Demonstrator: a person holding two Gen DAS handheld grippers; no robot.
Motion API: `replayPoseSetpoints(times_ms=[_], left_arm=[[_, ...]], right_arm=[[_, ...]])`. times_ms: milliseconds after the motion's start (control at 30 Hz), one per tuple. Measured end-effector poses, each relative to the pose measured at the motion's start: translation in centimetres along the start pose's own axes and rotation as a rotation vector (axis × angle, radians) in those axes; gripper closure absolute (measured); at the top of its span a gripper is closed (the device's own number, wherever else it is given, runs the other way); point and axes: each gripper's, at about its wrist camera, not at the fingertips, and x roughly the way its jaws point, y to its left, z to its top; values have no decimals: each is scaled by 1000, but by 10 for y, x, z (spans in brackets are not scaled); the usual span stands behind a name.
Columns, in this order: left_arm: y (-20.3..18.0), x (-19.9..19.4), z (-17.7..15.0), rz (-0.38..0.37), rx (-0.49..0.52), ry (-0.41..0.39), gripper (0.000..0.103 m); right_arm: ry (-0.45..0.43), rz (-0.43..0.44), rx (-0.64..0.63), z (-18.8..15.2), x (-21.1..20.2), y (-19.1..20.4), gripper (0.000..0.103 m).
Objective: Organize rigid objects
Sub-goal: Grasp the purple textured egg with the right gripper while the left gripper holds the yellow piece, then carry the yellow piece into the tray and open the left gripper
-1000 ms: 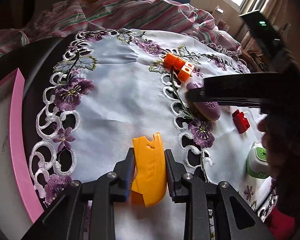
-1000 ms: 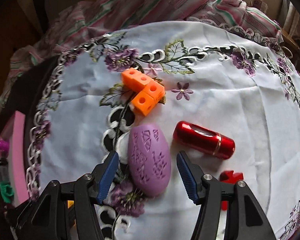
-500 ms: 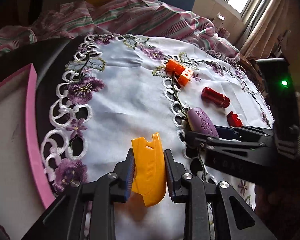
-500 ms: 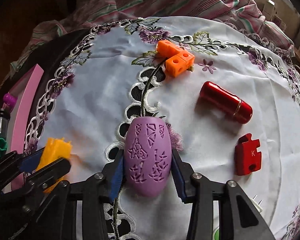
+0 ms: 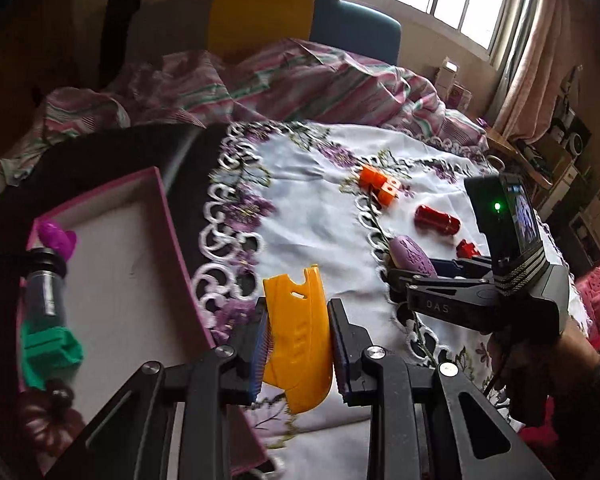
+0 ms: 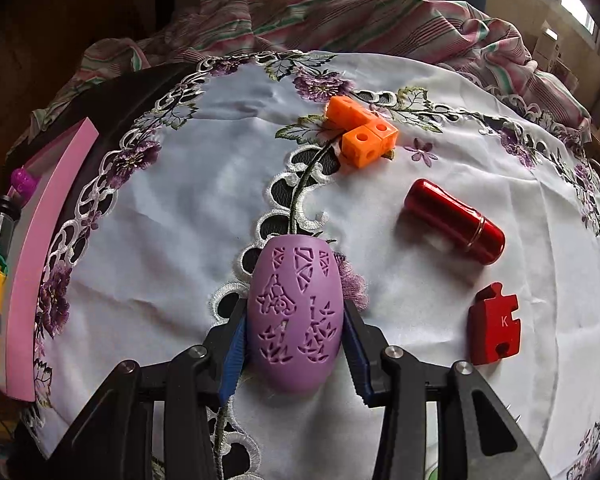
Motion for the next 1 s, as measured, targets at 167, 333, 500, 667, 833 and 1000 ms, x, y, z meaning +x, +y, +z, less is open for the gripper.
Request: replayPoseSetpoints(times_ms=[167,333,500,667,833,1000], left_arm=[[16,-18,3,51,-19,-39,75],[27,-27,2,84,-32,-63,75],[38,-27,1,110,-47,-66,75],[65,-8,4,95,-134,11,75],[102,9,16,114,-203,58,75],[137,31,34,153,-241,91,75]], right_arm=[[-6,-16,-17,0,0,2,58],[-12,-33,-34,0,-1,4,59],[-14,-42,-44,2,-1,4,59],[-14,-52,-56,2,-1,5,59],[-12,-57,-65,3,-1,6,59],[-10,-63,-72,3,-1,7,59]])
